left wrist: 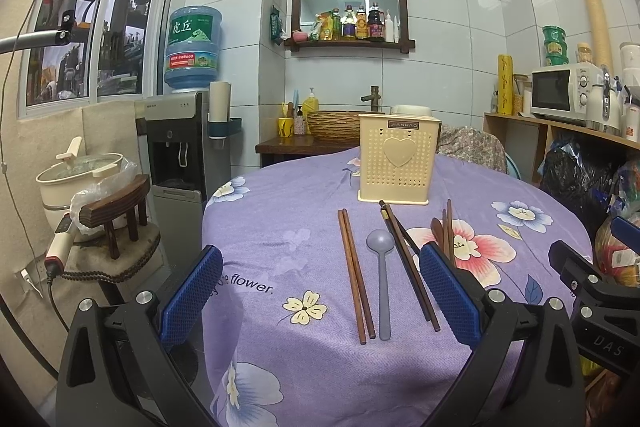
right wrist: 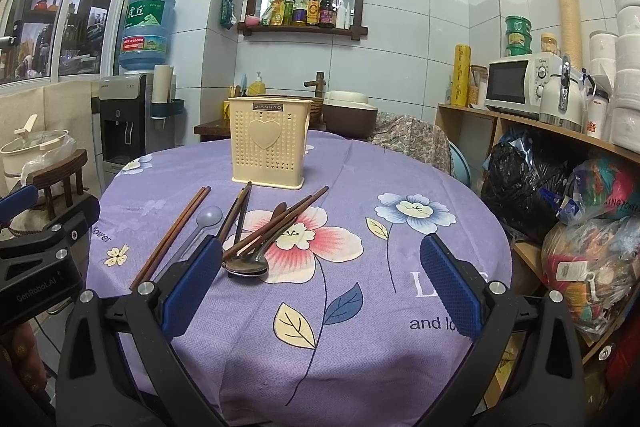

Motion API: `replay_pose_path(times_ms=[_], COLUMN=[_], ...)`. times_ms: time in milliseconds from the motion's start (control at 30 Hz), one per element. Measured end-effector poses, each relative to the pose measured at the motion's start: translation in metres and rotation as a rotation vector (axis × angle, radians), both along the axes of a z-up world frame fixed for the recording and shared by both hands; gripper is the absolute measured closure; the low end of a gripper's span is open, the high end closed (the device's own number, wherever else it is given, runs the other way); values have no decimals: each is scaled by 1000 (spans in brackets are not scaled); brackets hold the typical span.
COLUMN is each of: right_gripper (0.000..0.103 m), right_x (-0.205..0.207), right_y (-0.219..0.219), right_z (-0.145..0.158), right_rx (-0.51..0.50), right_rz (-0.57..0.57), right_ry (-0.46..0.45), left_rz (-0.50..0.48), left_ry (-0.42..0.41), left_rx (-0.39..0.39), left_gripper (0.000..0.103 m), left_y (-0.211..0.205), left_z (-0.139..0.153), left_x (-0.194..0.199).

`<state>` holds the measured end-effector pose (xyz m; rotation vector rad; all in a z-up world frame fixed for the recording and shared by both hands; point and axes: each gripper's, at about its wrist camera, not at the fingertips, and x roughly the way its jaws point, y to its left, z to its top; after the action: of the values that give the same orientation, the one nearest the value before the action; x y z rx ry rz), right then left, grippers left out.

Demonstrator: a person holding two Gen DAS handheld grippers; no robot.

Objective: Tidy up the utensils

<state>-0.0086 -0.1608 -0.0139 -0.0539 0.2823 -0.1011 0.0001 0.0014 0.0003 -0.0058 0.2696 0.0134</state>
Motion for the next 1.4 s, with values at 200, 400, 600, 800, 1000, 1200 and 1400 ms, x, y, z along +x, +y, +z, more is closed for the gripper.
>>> replay_pose_path(times_ms=[200, 400, 600, 800, 1000, 1200, 1400], right_gripper=[5, 5, 5, 5, 5, 5, 5], right_x=[1, 2, 3, 14, 55, 105, 171], right_y=[-1, -2, -3, -8, -25, -45, -46], right_z=[1, 2, 1, -3, -4, -2, 1], right_rx=[3, 4, 6, 29, 31, 78, 100], right_rz=[1, 1, 1, -19, -17, 54, 89], right_ry=[7, 13, 18, 58, 175, 270, 372], left_rz=[1, 0, -1, -24, -47, -67, -131], left_ry=[1, 2, 4, 65, 210, 314, 513], left_rx=[1, 1, 2, -10, -23, 53, -6], left_gripper=[5, 5, 5, 5, 5, 11, 31], left_y=[0, 0, 0, 3, 18, 32, 38], left_z=[-1, -1, -2, -7, -15, -12, -16], left_x=[0, 0, 1, 13, 51, 100, 161])
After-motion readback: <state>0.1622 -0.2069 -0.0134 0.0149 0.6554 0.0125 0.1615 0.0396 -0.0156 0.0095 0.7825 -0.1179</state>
